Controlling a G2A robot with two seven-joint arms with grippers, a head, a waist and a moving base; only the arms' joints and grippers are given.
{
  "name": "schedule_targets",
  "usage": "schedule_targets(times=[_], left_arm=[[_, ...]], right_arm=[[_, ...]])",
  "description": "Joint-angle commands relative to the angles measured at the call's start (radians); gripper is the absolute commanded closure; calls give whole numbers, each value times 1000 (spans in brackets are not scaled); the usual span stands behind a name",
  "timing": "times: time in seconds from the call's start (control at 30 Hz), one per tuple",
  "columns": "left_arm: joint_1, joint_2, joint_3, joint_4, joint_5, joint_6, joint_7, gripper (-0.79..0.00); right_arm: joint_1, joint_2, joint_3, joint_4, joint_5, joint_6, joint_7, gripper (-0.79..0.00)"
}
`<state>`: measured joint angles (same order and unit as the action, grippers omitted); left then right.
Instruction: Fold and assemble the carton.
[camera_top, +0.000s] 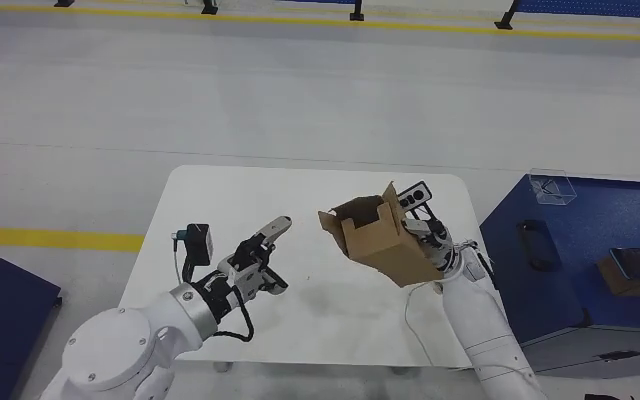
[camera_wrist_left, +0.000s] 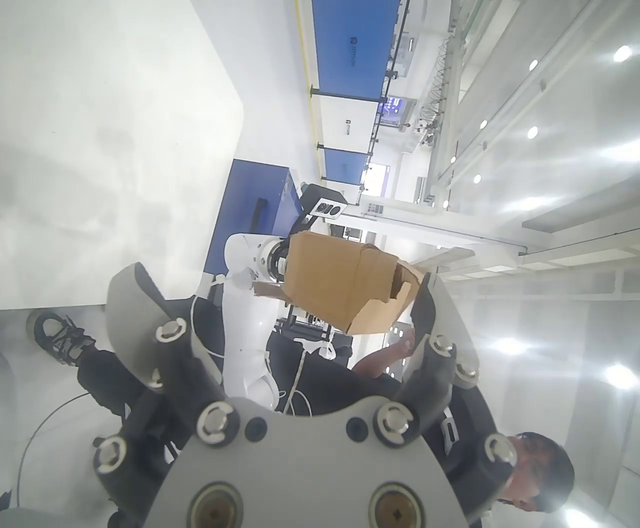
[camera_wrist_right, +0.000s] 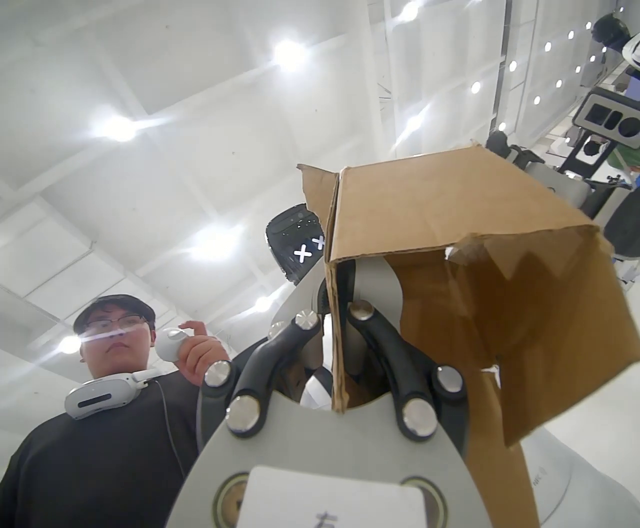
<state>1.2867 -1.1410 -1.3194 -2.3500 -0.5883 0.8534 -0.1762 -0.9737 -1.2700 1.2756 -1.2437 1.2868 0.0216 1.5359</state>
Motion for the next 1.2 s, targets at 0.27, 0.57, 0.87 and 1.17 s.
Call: schedule_targets(times=[0.27, 0.57, 0.87, 1.17], left_arm=[[-38, 2, 113, 0, 66, -4, -58, -785], [-69, -5, 158, 3, 52, 23, -44, -785], [-58, -10, 129, 0, 19, -5, -4, -785], [-90, -3, 103, 0, 54, 61, -28, -785]], right_arm=[[13, -5, -37, 8, -14, 13, 0, 0], [15, -4, -49, -1, -30, 19, 0, 0], [29, -8, -56, 23, -11, 21, 0, 0], [30, -2, -100, -10, -92, 48, 0, 0]])
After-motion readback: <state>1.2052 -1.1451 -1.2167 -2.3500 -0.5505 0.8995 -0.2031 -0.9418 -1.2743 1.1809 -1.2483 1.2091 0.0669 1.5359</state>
